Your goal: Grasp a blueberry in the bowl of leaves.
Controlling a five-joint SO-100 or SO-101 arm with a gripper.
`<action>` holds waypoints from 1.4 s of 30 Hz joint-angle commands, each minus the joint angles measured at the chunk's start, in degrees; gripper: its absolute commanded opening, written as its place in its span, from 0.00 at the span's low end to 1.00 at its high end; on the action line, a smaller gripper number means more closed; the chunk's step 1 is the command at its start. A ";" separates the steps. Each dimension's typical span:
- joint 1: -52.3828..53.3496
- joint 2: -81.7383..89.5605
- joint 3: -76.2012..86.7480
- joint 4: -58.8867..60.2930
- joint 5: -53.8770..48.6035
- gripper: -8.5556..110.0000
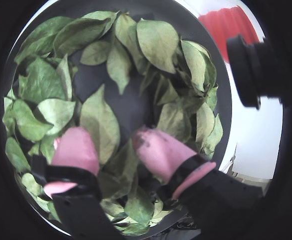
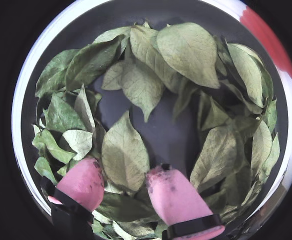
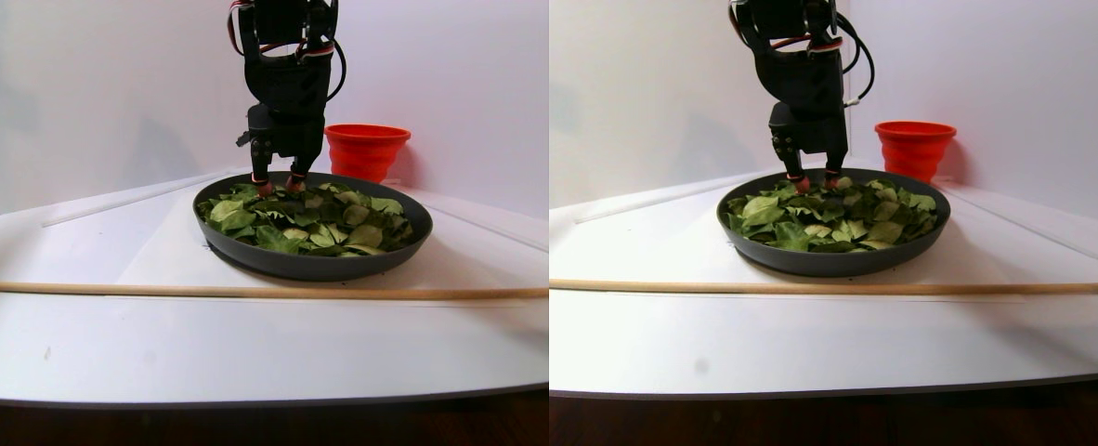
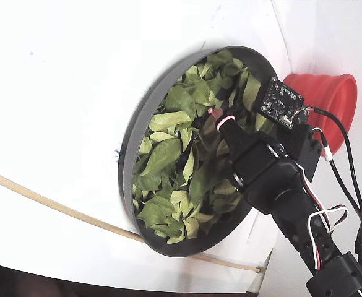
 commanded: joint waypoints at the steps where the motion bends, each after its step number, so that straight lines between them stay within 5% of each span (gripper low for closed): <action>1: -0.18 8.09 -1.23 0.53 0.18 0.21; 42: -3.25 9.67 3.43 3.69 1.85 0.21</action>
